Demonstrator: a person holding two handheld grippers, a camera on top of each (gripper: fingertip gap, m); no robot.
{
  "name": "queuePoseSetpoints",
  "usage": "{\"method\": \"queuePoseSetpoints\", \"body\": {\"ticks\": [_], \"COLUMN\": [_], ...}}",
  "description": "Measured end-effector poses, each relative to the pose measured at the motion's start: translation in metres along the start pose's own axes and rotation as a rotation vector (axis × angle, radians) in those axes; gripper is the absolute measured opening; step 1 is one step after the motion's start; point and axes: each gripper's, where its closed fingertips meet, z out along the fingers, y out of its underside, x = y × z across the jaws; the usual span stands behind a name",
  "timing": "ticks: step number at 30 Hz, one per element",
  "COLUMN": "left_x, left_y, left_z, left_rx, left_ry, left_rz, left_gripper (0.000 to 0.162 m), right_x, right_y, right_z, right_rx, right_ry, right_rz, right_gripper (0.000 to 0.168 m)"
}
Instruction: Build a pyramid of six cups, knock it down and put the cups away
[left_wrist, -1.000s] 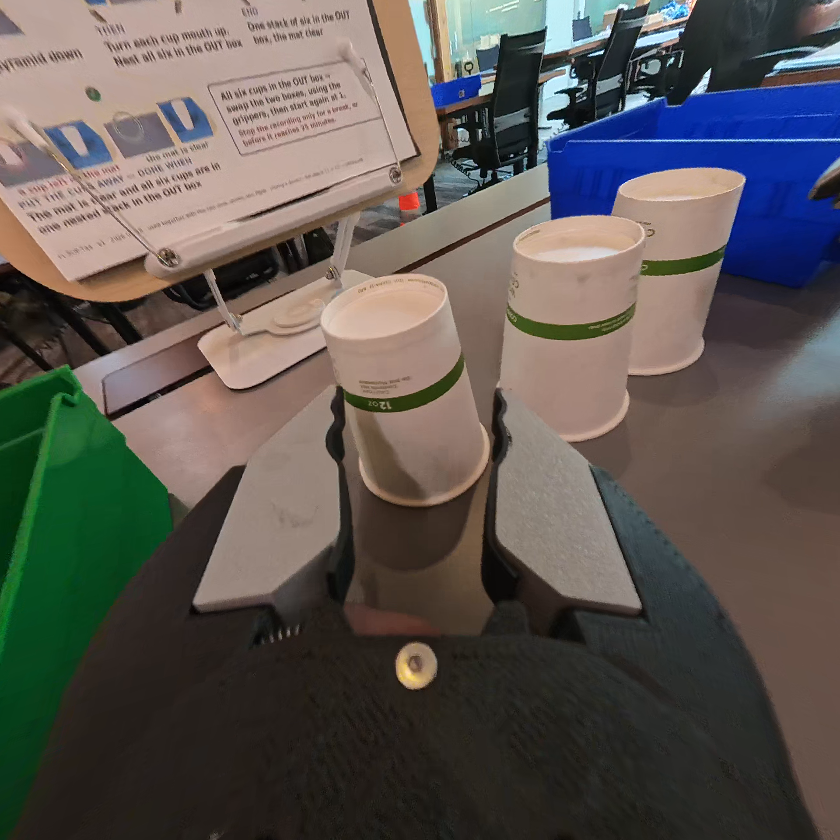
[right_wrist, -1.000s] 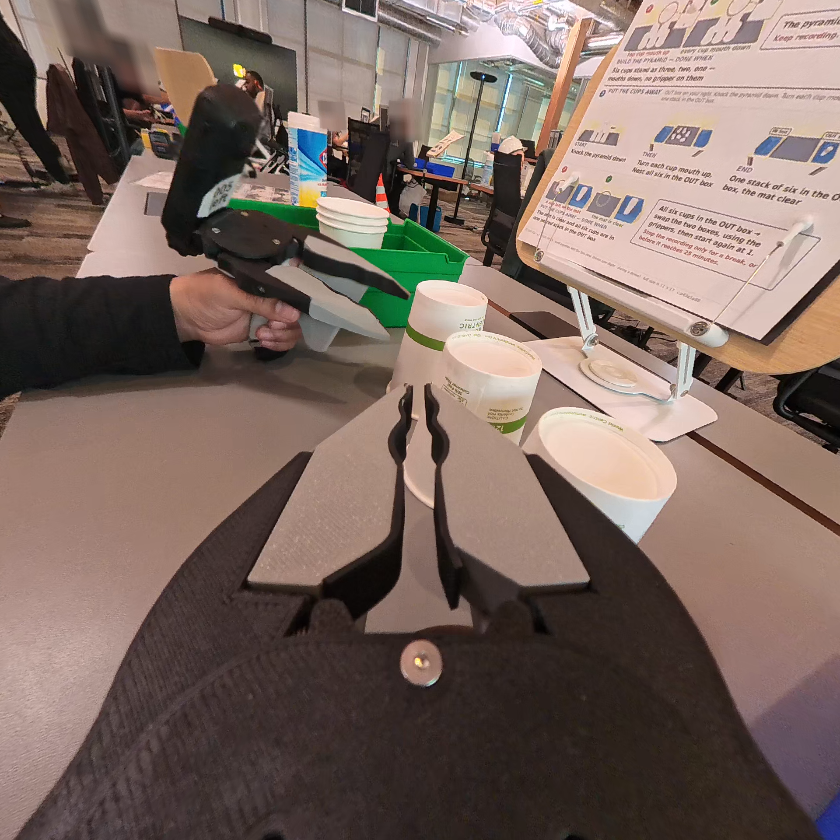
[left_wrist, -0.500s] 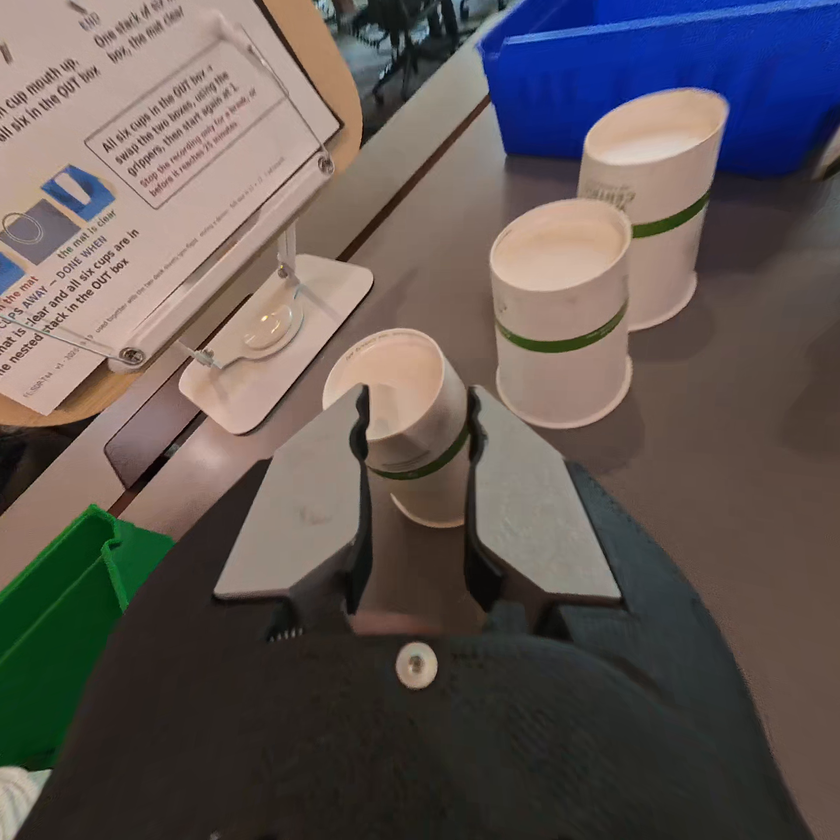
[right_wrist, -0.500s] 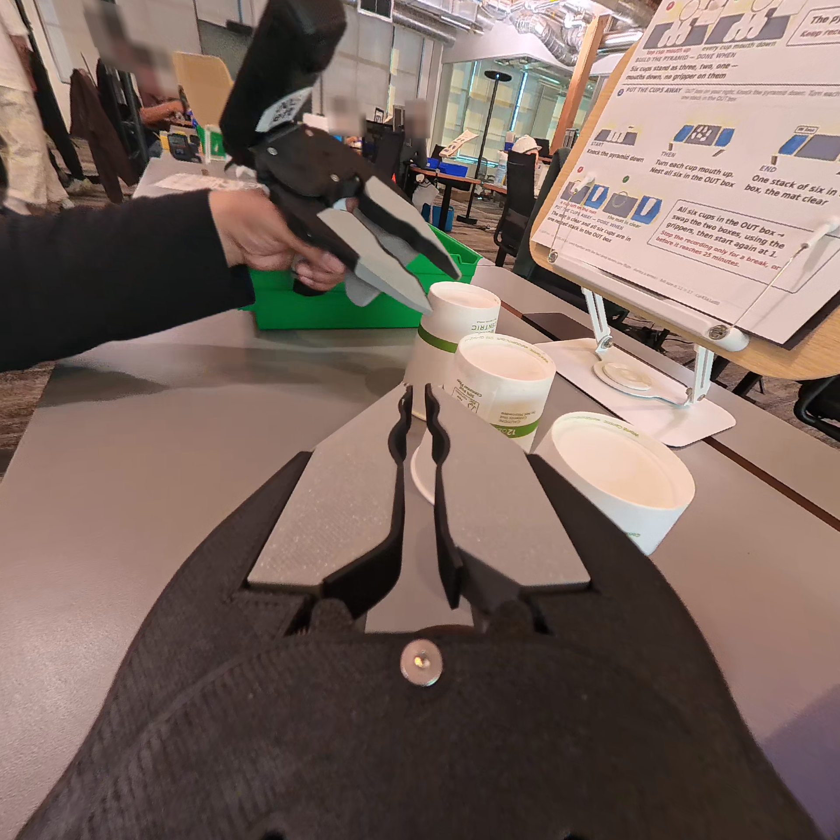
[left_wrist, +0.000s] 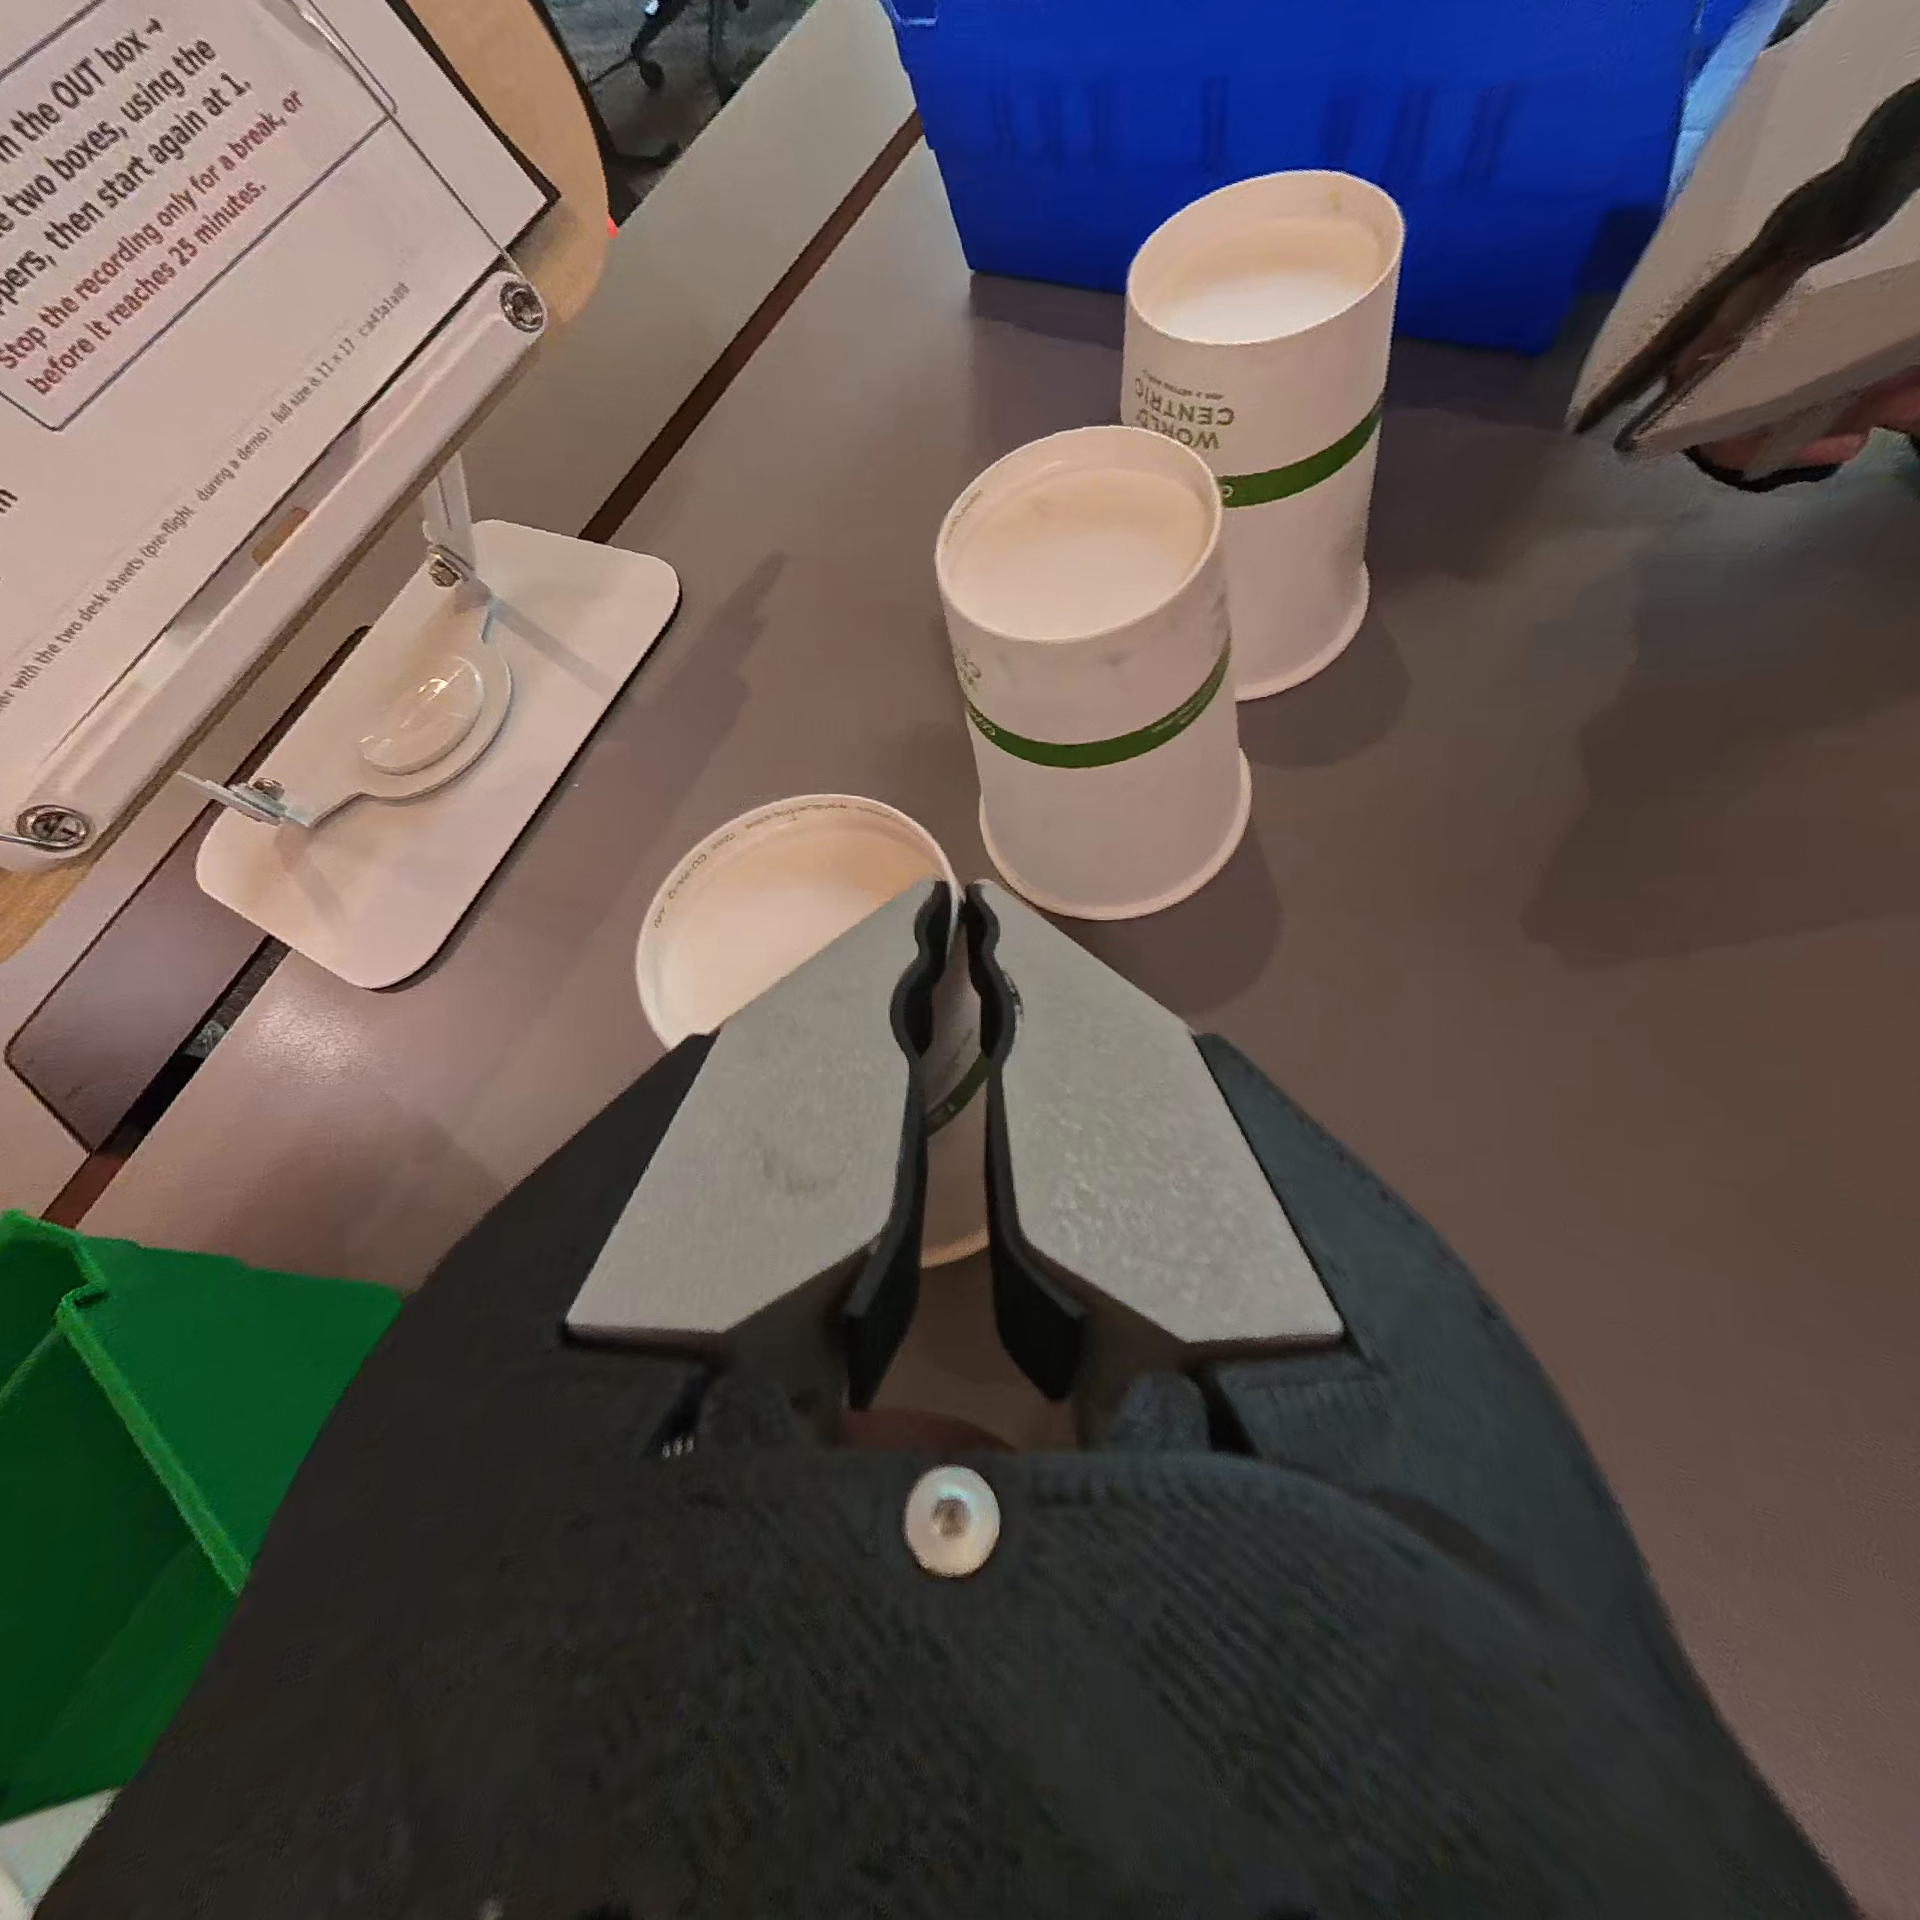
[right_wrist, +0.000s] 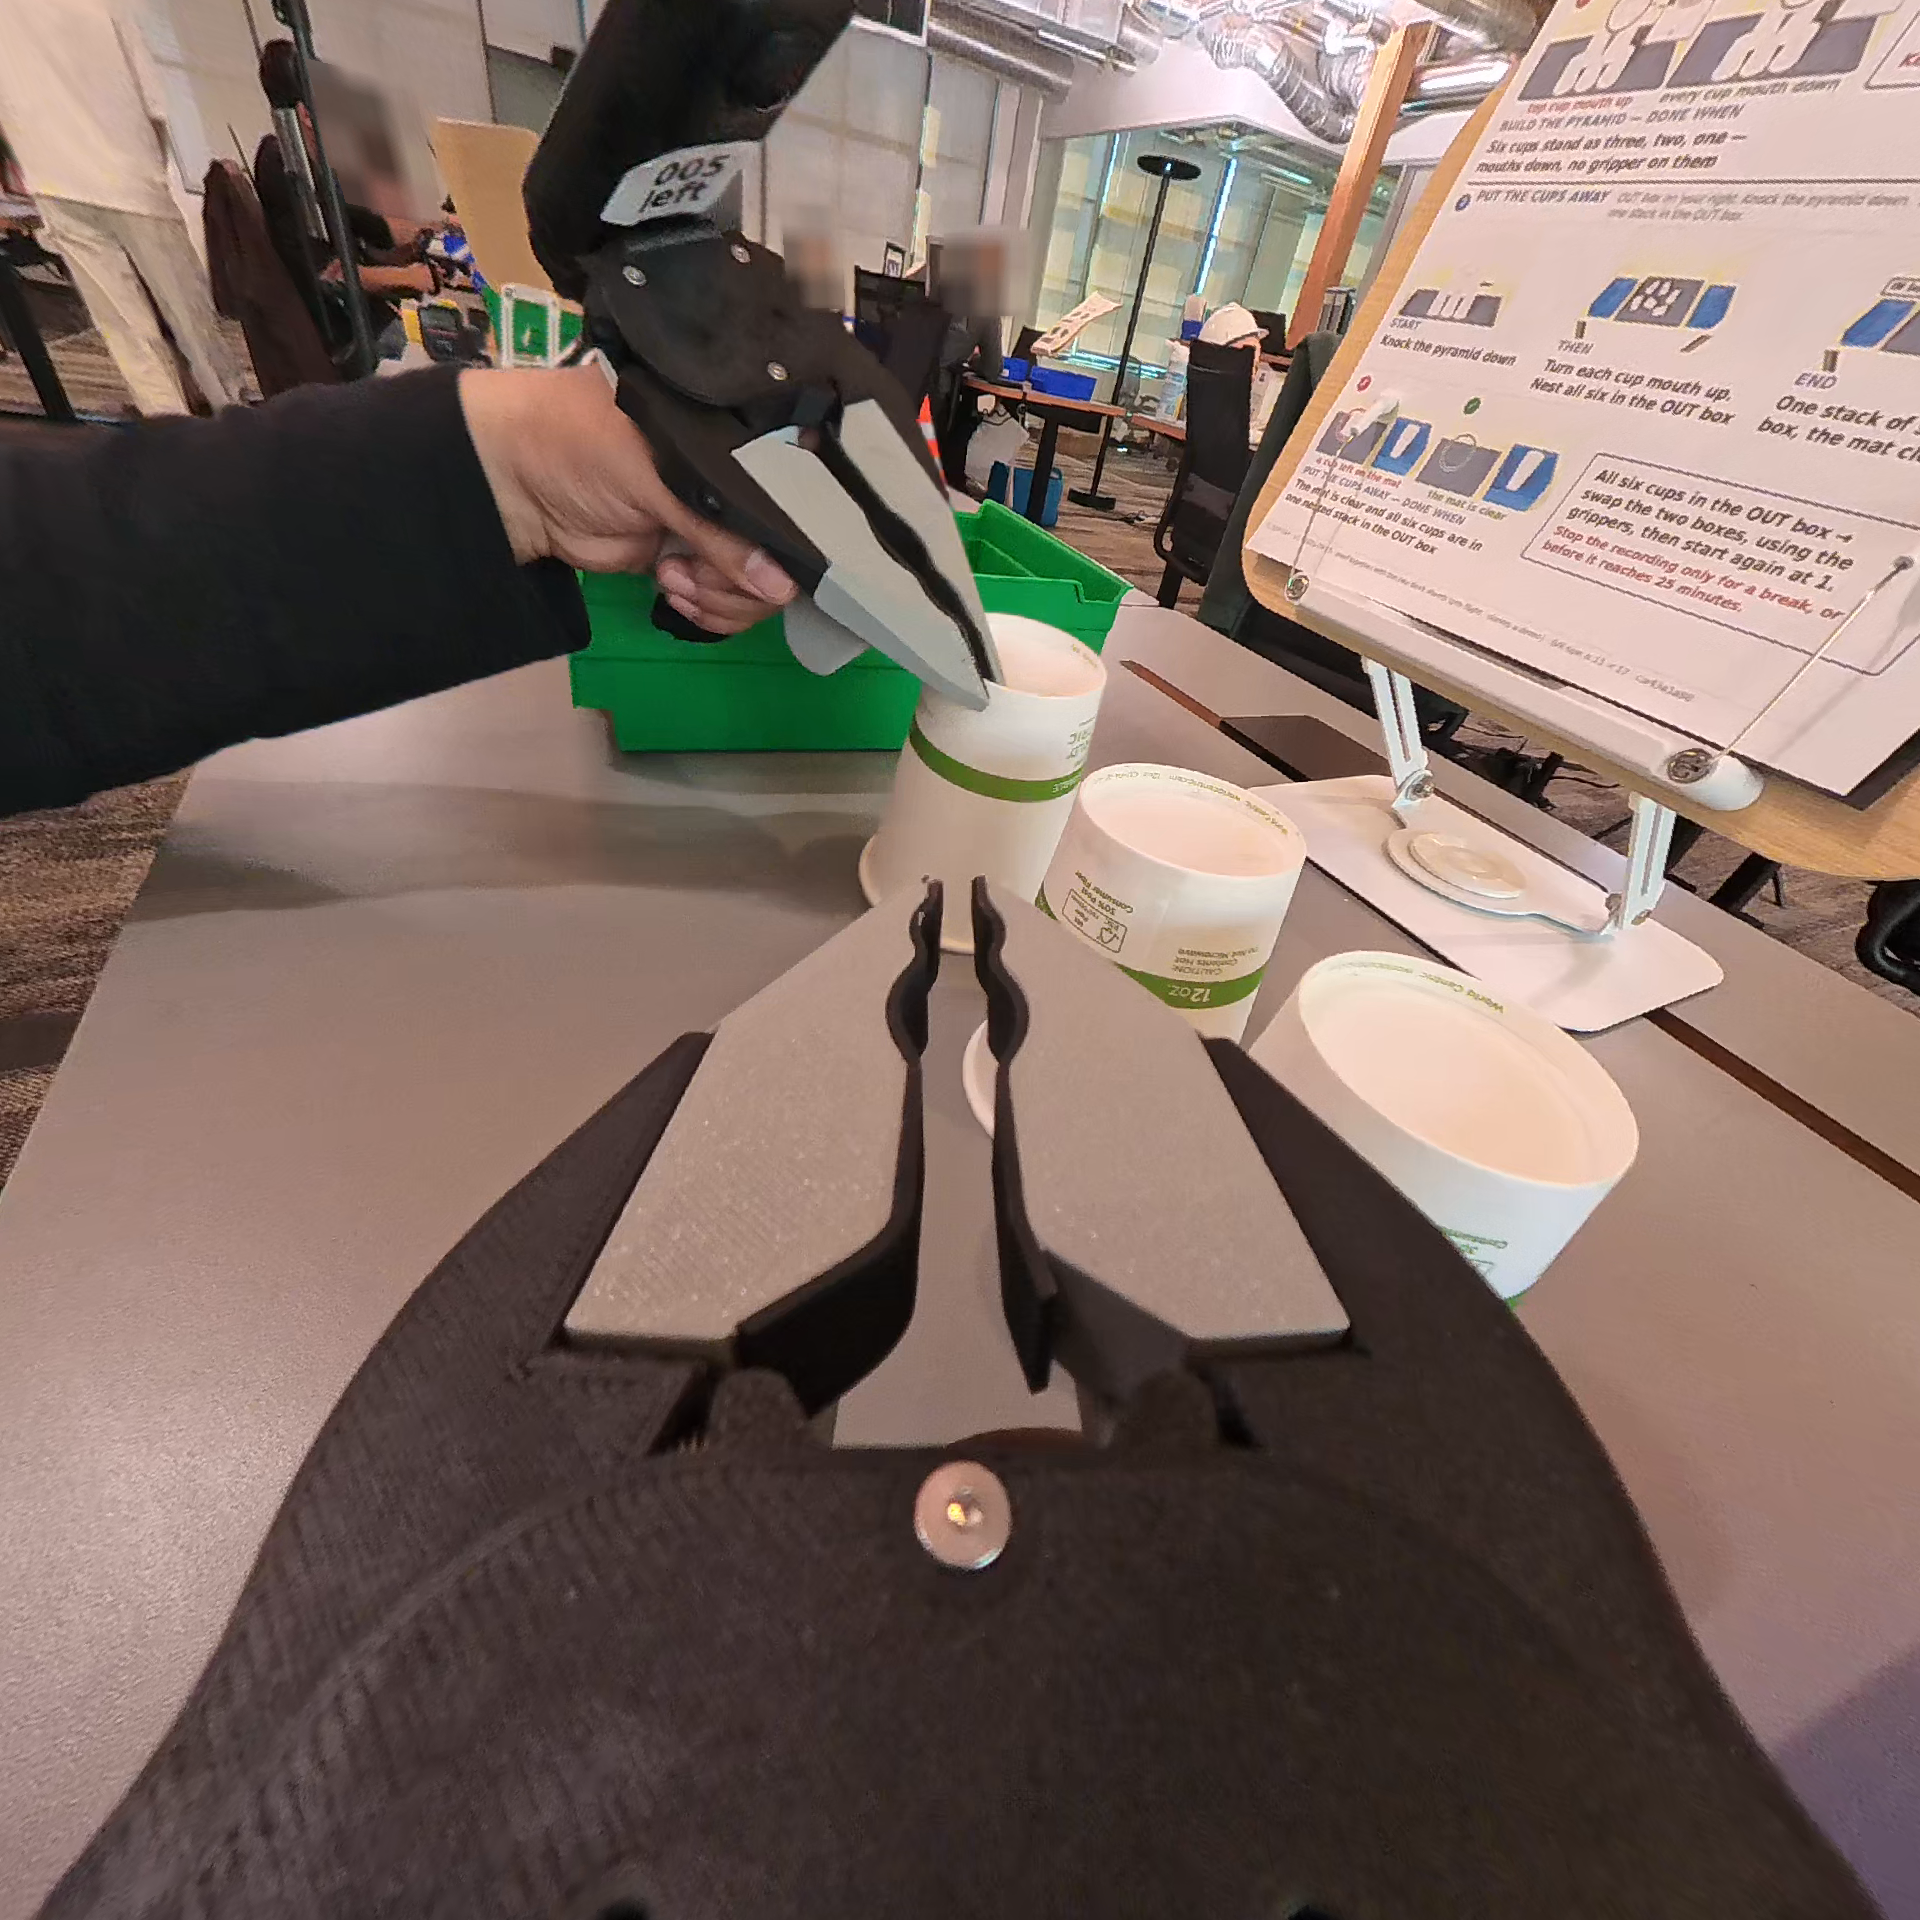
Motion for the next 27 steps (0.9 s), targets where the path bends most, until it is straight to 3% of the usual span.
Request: {"method": "queuePoseSetpoints", "body": {"ticks": [14, 21, 27], "left_x": [0.018, 0.011, -0.017], "left_y": [-0.013, -0.018, -0.023], "left_z": [0.004, 0.002, -0.022], "left_rx": [0.060, 0.094, 0.296], "left_ry": [0.079, 0.038, -0.078], "left_rz": [-0.066, -0.086, -0.197], "left_gripper": [0.001, 0.042, 0.054], "right_x": [0.002, 0.000, 0.003], "right_y": [-0.002, -0.001, -0.001], "right_z": [-0.001, 0.000, -0.001], "right_rx": [0.007, 0.001, 0.006], "right_ry": [0.007, -0.001, 0.008], "right_rz": [0.004, 0.004, 0.006], "right_gripper": [0.002, 0.002, 0.002]}}
